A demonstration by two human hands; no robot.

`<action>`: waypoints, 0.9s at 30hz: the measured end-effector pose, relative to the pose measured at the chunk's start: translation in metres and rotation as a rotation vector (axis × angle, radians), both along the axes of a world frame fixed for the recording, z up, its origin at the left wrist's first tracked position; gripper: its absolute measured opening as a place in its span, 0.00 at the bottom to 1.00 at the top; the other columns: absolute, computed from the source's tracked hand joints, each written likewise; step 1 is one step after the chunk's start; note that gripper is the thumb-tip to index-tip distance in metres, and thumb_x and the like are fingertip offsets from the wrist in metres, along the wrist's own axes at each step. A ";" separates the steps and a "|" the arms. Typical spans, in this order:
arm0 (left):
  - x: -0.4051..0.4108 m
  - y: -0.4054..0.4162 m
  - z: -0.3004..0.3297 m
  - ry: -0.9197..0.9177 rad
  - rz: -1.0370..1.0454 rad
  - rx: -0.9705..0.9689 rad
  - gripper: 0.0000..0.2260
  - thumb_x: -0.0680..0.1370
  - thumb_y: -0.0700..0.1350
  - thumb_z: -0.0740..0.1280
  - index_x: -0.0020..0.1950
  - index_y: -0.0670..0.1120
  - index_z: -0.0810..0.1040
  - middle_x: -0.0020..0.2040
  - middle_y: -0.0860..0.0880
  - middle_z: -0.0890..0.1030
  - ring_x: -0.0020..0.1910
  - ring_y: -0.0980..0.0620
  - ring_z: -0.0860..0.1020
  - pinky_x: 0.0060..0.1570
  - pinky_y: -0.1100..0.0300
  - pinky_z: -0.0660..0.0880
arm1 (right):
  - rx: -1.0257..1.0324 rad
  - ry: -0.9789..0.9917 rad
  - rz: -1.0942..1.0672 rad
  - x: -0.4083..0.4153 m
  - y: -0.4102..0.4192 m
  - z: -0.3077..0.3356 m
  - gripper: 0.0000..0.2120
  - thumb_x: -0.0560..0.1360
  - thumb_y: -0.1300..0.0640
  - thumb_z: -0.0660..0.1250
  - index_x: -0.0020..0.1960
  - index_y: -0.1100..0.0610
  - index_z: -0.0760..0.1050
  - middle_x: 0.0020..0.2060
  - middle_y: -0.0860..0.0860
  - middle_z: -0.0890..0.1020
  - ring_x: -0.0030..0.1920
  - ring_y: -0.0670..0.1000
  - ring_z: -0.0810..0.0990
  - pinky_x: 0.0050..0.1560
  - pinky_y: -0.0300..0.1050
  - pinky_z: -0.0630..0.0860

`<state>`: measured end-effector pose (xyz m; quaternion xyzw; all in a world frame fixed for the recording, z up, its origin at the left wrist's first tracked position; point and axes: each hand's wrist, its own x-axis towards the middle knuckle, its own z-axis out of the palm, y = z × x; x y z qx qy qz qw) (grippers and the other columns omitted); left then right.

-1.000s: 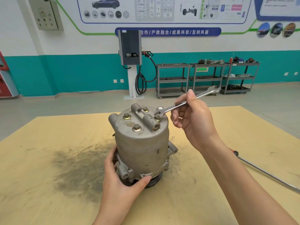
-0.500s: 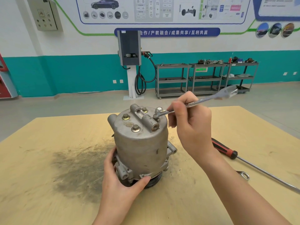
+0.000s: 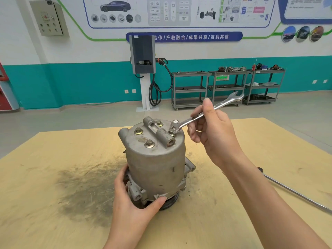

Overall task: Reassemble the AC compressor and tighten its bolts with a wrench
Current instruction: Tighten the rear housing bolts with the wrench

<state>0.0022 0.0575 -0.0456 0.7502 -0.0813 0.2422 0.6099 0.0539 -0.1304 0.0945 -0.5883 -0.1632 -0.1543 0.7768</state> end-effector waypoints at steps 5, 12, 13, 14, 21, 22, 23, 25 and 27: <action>0.000 0.000 0.000 0.010 0.002 0.002 0.50 0.59 0.44 0.84 0.54 0.86 0.55 0.56 0.86 0.62 0.57 0.84 0.63 0.49 0.71 0.67 | 0.079 0.118 0.133 0.006 -0.002 -0.003 0.19 0.83 0.48 0.54 0.42 0.58 0.73 0.25 0.53 0.75 0.25 0.48 0.72 0.24 0.38 0.67; -0.001 -0.001 0.004 0.029 -0.022 -0.014 0.46 0.54 0.55 0.82 0.55 0.86 0.56 0.56 0.85 0.62 0.58 0.84 0.63 0.51 0.69 0.67 | -0.294 -0.567 -0.327 -0.006 0.009 -0.009 0.15 0.80 0.49 0.59 0.39 0.55 0.72 0.25 0.45 0.74 0.24 0.47 0.73 0.26 0.38 0.68; -0.001 -0.001 0.004 0.029 -0.024 -0.017 0.45 0.54 0.56 0.82 0.55 0.86 0.56 0.56 0.85 0.62 0.58 0.84 0.63 0.51 0.69 0.67 | -0.385 -0.688 -0.387 -0.009 0.010 -0.009 0.16 0.80 0.48 0.60 0.39 0.57 0.73 0.26 0.44 0.74 0.24 0.46 0.72 0.25 0.39 0.68; -0.001 -0.001 0.003 0.025 -0.022 -0.015 0.46 0.54 0.56 0.83 0.55 0.85 0.56 0.56 0.85 0.62 0.58 0.84 0.63 0.51 0.69 0.67 | -0.459 -0.780 -0.431 -0.011 0.012 -0.009 0.19 0.81 0.47 0.59 0.39 0.59 0.75 0.28 0.45 0.74 0.25 0.47 0.72 0.24 0.41 0.69; 0.001 0.001 -0.001 0.008 -0.008 0.004 0.49 0.59 0.46 0.84 0.55 0.85 0.56 0.57 0.85 0.62 0.58 0.83 0.63 0.50 0.70 0.67 | -0.175 -0.510 -0.333 -0.016 0.007 0.001 0.17 0.83 0.49 0.52 0.41 0.53 0.71 0.26 0.55 0.75 0.26 0.48 0.74 0.28 0.36 0.68; 0.001 0.001 -0.001 0.012 -0.009 0.003 0.49 0.58 0.47 0.84 0.55 0.85 0.55 0.56 0.85 0.62 0.58 0.84 0.63 0.50 0.70 0.67 | -0.136 -0.434 -0.294 -0.015 0.005 0.002 0.18 0.84 0.50 0.50 0.40 0.54 0.71 0.26 0.55 0.75 0.26 0.49 0.74 0.28 0.38 0.69; 0.000 0.001 0.000 0.018 -0.010 0.003 0.48 0.58 0.48 0.84 0.55 0.85 0.55 0.56 0.85 0.62 0.58 0.84 0.63 0.50 0.70 0.67 | -0.108 -0.362 -0.246 -0.013 0.003 0.002 0.20 0.84 0.50 0.49 0.40 0.55 0.72 0.26 0.54 0.75 0.26 0.50 0.74 0.27 0.39 0.69; 0.000 0.001 0.001 0.031 -0.018 -0.004 0.48 0.55 0.52 0.83 0.55 0.86 0.55 0.56 0.86 0.62 0.57 0.84 0.63 0.49 0.70 0.67 | -0.089 -0.239 -0.156 -0.007 0.002 0.002 0.21 0.84 0.49 0.49 0.40 0.57 0.73 0.25 0.52 0.76 0.26 0.50 0.74 0.25 0.40 0.70; 0.000 0.000 0.002 0.029 -0.014 -0.002 0.50 0.52 0.55 0.86 0.54 0.86 0.55 0.56 0.86 0.63 0.57 0.85 0.63 0.49 0.73 0.67 | -0.066 -0.129 -0.075 -0.002 0.002 -0.001 0.22 0.83 0.48 0.50 0.41 0.59 0.73 0.25 0.52 0.77 0.26 0.49 0.74 0.25 0.39 0.70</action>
